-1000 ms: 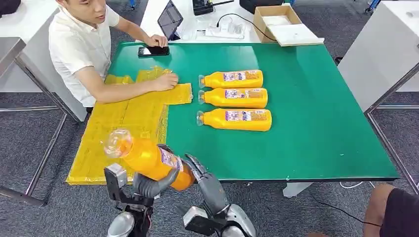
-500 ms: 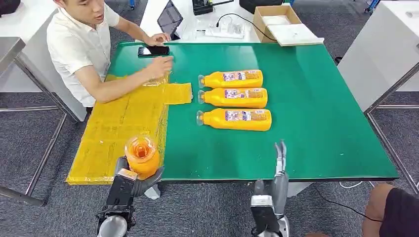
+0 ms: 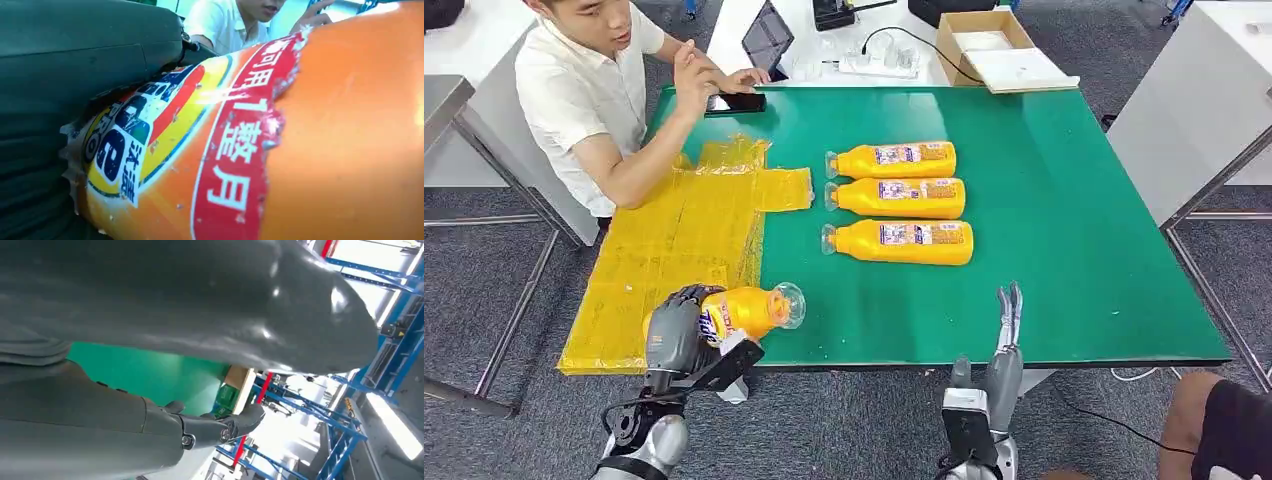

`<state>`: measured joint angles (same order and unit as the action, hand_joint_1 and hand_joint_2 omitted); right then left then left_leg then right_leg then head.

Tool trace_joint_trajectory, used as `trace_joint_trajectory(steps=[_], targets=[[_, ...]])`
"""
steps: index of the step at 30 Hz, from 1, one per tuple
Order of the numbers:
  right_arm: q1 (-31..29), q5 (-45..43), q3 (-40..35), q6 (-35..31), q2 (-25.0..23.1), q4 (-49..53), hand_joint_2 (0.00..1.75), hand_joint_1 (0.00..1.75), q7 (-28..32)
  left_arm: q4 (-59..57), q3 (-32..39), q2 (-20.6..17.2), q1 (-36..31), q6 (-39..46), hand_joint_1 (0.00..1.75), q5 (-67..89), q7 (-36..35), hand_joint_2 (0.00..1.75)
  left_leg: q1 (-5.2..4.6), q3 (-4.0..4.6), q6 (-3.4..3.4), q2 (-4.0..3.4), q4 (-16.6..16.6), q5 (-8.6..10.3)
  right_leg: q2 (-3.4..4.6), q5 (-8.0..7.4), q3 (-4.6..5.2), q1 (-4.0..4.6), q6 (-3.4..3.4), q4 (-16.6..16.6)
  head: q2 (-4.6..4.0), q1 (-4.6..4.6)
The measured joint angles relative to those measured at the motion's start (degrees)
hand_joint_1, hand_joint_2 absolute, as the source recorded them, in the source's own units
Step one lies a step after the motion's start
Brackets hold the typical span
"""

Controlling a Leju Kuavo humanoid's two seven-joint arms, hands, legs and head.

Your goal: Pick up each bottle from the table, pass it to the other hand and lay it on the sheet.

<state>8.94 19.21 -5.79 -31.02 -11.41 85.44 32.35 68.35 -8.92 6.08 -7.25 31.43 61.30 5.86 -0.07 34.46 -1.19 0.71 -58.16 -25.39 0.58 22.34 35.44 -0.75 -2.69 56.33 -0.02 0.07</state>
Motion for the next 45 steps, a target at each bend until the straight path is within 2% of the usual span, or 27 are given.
trace_joint_trajectory(steps=[3,10,13,14,15,17,22,24,27,33,36,40,45], targets=[[-0.18,-0.02,0.02,0.86,-0.02,-0.04,0.00,0.00,-0.17,-1.84,-0.17,-0.37,-1.79,-3.31,1.75,1.80,-2.15,1.75,0.00,0.03,0.00,0.08,0.00,0.00,-0.02,0.01,0.00,-0.01,-0.01,-0.01,0.00,0.02],[-2.31,-0.26,-0.52,2.84,-0.22,-1.57,0.00,0.00,-0.28,-13.65,-0.42,-1.53,-12.98,-12.55,1.75,2.65,-6.12,1.75,0.00,-0.23,0.03,0.09,0.01,0.04,-0.02,-0.02,-0.27,0.00,0.02,-0.01,0.00,-0.02],[-3.03,-0.59,-0.68,3.43,-0.26,-2.49,0.00,0.00,-0.28,-18.79,-0.46,-1.95,-16.87,-13.82,1.75,1.67,-6.47,1.75,0.01,-0.42,0.04,0.16,0.02,0.05,-0.02,-0.02,-0.46,0.02,0.03,0.02,0.00,0.00],[-3.24,-0.70,-0.72,3.63,-0.28,-2.80,0.00,0.00,-0.28,-20.26,-0.50,-2.08,-17.92,-14.08,1.66,1.69,-6.56,1.75,0.02,-0.48,0.05,0.16,0.02,0.05,-0.01,-0.03,-0.50,0.02,0.04,0.02,0.00,0.00],[-3.37,-0.74,-0.77,3.85,-0.33,-3.00,0.00,0.00,-0.28,-21.27,-0.55,-2.12,-18.75,-14.41,0.23,1.91,-6.89,1.75,0.02,-0.51,0.05,0.15,0.02,0.05,-0.01,-0.03,-0.52,0.02,0.04,0.04,0.00,0.00],[-3.60,-0.83,-0.85,4.09,-0.46,-3.56,0.00,0.00,-0.26,-23.19,-0.72,-2.40,-20.18,-15.56,0.28,3.52,-7.87,1.75,0.02,-0.56,0.06,0.13,0.02,0.06,-0.01,-0.08,-0.55,0.03,0.12,0.04,0.00,0.00],[-4.20,-1.11,-0.85,4.70,-0.52,-5.22,0.00,0.00,-0.13,-26.80,-1.66,-2.75,-22.67,-17.83,0.26,5.23,-9.12,1.75,0.03,-0.60,0.09,-0.13,0.02,0.08,0.04,-0.14,-0.54,0.05,0.18,0.06,0.00,-0.02],[-4.39,-1.14,-0.85,4.92,-0.55,-5.82,0.00,0.00,-0.09,-27.76,-1.94,-2.91,-23.22,-18.52,0.07,5.23,-9.01,1.75,0.03,-0.63,0.09,-0.15,0.02,0.08,0.04,-0.14,-0.54,0.05,0.18,0.06,0.00,-0.02],[-4.68,-1.18,-0.85,4.94,-0.55,-6.65,0.00,0.00,-0.07,-29.07,-2.23,-3.19,-23.18,-19.28,0.00,5.34,-8.90,1.75,0.06,-0.58,0.10,-0.15,0.02,0.09,0.03,-0.14,-0.47,0.09,0.18,0.07,0.00,0.00],[-5.14,-1.25,-0.81,4.98,-0.55,-8.13,0.00,0.00,-0.07,-30.25,-3.63,-3.39,-24.16,-21.16,0.00,6.69,-9.88,1.75,0.06,-0.56,0.10,-0.13,0.02,0.07,0.02,-0.12,-0.49,0.08,0.19,0.06,0.00,0.00],[-5.35,-1.27,-0.74,5.12,-0.55,-8.81,0.00,0.00,-0.04,-30.45,-3.96,-3.43,-24.29,-22.21,0.00,5.25,-7.93,1.75,0.05,-0.56,0.10,-0.13,0.02,0.07,0.02,-0.12,-0.51,0.08,0.19,0.05,0.00,-0.02],[-5.36,-1.27,-0.59,5.44,-0.52,-9.49,0.00,0.00,0.39,-29.03,-4.02,-3.76,-23.71,-24.68,0.00,-0.92,-2.03,1.75,0.06,-0.62,0.10,0.01,0.02,0.09,-0.01,-0.10,-0.60,0.08,0.19,0.05,0.00,-0.02],[-5.36,-1.27,-0.44,5.58,-0.52,-10.16,0.00,0.00,0.70,-27.28,-4.00,-4.07,-22.77,-25.36,0.00,-2.58,-0.46,1.75,0.03,-0.58,0.03,0.19,0.02,0.15,-0.15,-0.09,-0.62,0.04,0.18,0.06,0.00,0.00]])
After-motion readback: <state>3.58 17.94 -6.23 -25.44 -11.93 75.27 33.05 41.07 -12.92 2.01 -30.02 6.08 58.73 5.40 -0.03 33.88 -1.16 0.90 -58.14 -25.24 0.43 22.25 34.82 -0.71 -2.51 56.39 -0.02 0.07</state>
